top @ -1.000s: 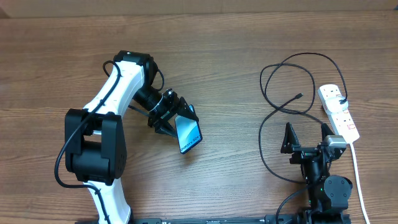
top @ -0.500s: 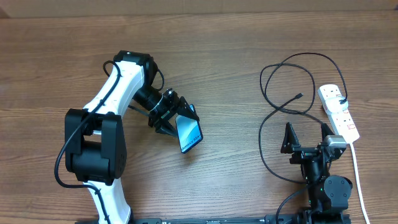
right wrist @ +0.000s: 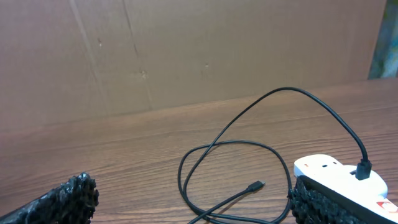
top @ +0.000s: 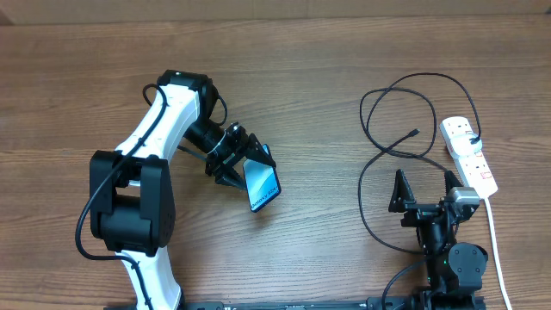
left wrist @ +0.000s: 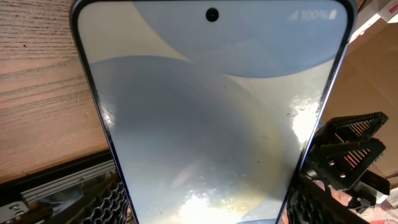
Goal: Plug charger to phone and switch on socket
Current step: 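Lift the smartphone with the left gripper and tilt it upright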
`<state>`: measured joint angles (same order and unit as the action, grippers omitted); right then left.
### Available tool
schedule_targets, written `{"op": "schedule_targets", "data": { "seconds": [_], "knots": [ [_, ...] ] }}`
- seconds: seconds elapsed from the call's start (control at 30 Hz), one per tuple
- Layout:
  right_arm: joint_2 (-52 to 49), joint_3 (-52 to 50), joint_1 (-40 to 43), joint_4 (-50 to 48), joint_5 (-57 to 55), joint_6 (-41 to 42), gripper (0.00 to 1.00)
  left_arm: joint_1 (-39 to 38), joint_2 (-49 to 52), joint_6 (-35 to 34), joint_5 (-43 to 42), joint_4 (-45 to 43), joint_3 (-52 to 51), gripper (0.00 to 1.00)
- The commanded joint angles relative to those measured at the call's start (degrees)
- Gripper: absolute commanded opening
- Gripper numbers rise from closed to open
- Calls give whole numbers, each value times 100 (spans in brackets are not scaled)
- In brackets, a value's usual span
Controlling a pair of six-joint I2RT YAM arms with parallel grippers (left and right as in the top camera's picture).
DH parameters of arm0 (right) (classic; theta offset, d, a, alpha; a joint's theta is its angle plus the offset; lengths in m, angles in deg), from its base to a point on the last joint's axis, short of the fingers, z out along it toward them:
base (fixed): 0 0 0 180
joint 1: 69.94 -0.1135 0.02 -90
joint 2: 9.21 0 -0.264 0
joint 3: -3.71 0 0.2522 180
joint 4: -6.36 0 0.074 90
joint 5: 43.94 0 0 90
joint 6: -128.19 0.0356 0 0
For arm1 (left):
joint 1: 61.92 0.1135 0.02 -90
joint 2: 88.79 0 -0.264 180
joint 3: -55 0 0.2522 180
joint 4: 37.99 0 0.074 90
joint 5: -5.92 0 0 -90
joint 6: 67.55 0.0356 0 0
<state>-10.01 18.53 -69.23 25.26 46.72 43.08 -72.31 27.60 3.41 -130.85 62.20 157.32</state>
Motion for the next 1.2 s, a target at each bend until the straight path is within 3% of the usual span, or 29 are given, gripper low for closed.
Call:
{"op": "schedule_targets", "data": {
  "seconds": [0.0, 1.17],
  "knots": [
    [61, -61, 11, -33, 4, -24, 100, 26, 48, 131, -264, 50, 173, 52],
    [61, -61, 11, -31, 4, -24, 100, 20, 48, 146, -387, 55, 173, 52]
  ]
}}
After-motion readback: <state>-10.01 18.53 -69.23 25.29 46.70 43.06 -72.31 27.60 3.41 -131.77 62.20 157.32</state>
